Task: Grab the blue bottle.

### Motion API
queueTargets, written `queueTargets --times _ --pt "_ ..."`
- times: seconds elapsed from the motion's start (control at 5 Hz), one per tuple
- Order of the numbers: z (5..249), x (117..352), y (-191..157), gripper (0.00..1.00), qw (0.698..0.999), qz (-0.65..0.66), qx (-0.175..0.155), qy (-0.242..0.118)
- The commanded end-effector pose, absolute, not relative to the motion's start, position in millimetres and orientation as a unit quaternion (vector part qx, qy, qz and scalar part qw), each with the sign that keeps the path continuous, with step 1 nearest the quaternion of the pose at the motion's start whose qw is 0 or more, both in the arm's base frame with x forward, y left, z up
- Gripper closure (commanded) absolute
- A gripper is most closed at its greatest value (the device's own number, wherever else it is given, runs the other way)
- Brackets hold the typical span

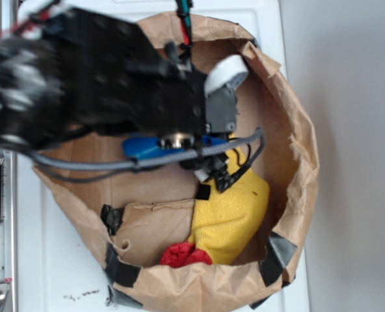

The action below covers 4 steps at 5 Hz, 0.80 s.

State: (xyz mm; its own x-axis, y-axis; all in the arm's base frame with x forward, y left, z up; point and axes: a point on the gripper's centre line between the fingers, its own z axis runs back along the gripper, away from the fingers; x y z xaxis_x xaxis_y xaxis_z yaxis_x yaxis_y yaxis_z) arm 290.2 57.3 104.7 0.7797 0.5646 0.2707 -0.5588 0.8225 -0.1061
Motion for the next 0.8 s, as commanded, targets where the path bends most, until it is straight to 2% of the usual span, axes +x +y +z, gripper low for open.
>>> queueTargets --times 0.0,0.2,0.4,0.6 --pt "181 278 71 1.0 0.938 0.297 -0.033 -0.174" --pt "197 273 67 1.0 0.942 0.298 -0.049 -0.15" --pt "210 265 56 1.0 0.94 0.295 -0.061 -0.162" --pt "197 262 42 0.94 0.963 0.192 0.005 -0.189"
